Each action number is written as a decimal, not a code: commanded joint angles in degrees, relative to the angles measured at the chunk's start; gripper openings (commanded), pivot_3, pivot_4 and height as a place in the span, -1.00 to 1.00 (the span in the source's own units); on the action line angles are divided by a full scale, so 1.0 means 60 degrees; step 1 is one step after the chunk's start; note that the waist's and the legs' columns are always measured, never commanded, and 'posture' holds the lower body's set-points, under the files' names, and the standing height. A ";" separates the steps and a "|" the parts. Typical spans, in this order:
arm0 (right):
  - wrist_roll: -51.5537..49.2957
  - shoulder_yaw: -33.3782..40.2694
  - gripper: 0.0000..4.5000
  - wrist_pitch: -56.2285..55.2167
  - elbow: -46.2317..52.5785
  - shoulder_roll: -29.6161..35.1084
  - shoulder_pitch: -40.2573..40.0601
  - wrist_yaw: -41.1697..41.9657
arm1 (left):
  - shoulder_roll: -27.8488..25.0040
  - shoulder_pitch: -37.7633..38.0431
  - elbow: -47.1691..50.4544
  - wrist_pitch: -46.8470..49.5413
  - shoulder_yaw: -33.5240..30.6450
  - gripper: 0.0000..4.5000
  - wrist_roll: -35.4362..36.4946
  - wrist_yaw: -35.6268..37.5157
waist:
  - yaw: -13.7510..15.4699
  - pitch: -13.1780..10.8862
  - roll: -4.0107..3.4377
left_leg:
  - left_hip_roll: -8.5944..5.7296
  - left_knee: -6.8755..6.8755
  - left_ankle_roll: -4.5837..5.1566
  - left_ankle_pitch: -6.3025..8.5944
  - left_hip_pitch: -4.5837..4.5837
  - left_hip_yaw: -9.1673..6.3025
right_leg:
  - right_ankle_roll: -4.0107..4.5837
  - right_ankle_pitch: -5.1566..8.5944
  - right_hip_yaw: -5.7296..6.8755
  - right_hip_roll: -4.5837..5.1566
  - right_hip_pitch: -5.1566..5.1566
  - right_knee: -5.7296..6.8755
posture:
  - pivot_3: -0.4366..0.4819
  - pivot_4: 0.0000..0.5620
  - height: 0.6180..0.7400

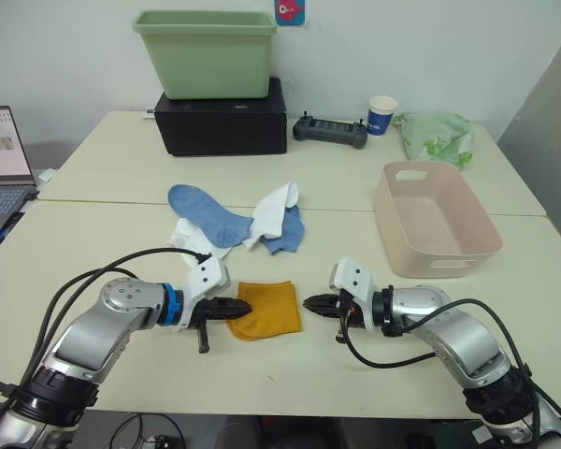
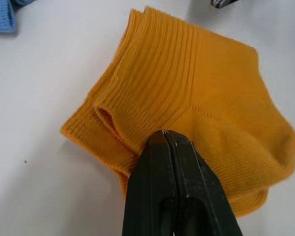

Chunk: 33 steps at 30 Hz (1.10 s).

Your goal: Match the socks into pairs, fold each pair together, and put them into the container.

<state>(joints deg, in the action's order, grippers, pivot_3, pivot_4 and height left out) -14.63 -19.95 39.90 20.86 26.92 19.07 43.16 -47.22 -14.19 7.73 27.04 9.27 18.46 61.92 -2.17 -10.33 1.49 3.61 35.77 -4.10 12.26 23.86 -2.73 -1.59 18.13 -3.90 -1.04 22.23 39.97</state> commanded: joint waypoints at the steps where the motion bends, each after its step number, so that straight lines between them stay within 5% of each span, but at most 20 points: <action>1: -0.0464 0.0429 -0.99 0.1473 0.0363 -0.0199 0.0310 -0.0417 | 0.0090 0.0052 -0.0441 -0.0250 0.0312 -1.00 -0.0513 -0.0039 | 0.0030 0.0001 -0.0001 | 0.0000 0.0001 0.0000 0.0000 -0.0002 0.0000 | 0.0000 -0.0001 -0.0001 0.0000 -0.0002 0.0001 | -0.05 -0.47 0.83; 6: -0.2555 0.1729 -0.75 0.5165 0.0236 -0.1059 0.0783 -0.0507 | -0.0175 0.0416 -0.0299 -0.0544 0.0278 -1.00 -0.0690 0.0188 | 0.0033 0.0005 -0.0005 | 0.0003 0.0004 0.0000 -0.0001 -0.0005 -0.0001 | 0.0000 -0.0005 -0.0003 0.0000 -0.0008 0.0004 | -0.05 -0.47 0.83; 18: -0.3130 0.2289 0.97 0.7585 -0.1103 -0.3335 0.1327 -0.2036 | -0.0367 0.0737 -0.0059 -0.0485 -0.0031 -1.00 -0.0672 0.0233 | -0.0190 0.0025 -0.0014 | 0.0012 -0.0006 0.0002 0.0000 -0.0019 0.0000 | 0.0002 -0.0004 -0.0005 -0.0010 -0.0006 0.0010 | -0.05 -0.47 0.83; 31: -0.3120 0.2528 0.97 0.6824 -0.3068 -0.5422 0.1859 -0.2786 | -0.0478 0.0846 -0.0067 -0.0496 -0.0335 -1.00 -0.0620 0.0251 | -0.0302 0.0033 -0.0026 | 0.0021 -0.0017 0.0003 0.0000 -0.0023 -0.0001 | 0.0005 -0.0005 -0.0008 -0.0025 0.0000 0.0013 | -0.05 -0.47 0.83; 33: -0.3031 0.2457 0.80 0.6572 -0.3207 -0.5422 0.1869 -0.2786 | -0.0471 0.0877 -0.0035 -0.0468 -0.0419 -1.00 -0.0569 0.0249 | -0.0315 0.0032 -0.0027 | 0.0021 -0.0020 0.0003 0.0000 -0.0023 -0.0001 | 0.0005 -0.0005 -0.0008 -0.0025 0.0002 0.0013 | -0.05 -0.47 0.83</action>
<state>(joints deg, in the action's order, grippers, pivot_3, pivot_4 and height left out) -32.72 -4.12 80.12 2.35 -5.10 30.13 26.85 -49.10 -10.22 8.54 23.18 6.67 16.17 63.59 -4.07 -10.13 1.33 3.74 35.65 -4.08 12.26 23.73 -2.73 -1.56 18.10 -3.95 -1.19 22.24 40.04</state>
